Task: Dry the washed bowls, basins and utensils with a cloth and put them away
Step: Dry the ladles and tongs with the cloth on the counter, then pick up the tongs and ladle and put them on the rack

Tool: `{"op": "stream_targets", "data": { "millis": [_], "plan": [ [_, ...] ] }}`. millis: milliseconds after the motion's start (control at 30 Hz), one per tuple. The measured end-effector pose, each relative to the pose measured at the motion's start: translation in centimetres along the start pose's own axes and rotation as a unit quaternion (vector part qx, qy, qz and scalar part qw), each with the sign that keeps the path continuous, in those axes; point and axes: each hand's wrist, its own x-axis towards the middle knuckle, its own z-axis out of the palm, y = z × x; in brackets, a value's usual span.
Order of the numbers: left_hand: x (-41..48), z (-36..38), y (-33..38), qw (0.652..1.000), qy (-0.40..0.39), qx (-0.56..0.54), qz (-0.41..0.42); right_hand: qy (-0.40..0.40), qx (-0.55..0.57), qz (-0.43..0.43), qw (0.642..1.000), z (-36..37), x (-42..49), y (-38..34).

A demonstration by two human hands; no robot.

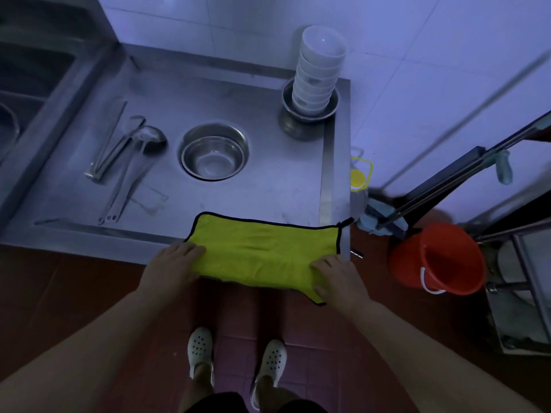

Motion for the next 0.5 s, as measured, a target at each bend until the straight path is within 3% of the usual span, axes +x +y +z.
{"op": "stream_targets", "data": {
  "millis": [233, 500],
  "plan": [
    [-0.6, -1.2, 0.9, 0.996, -0.026, -0.038, -0.078, -0.047, -0.006, -0.001, 0.999, -1.3, 1.2, -1.6],
    [-3.3, -5.7, -3.4, 0.98, 0.092, -0.136, -0.111, -0.051, 0.032, -0.04, 0.997, -4.6, 4.7, -8.2]
  ]
}}
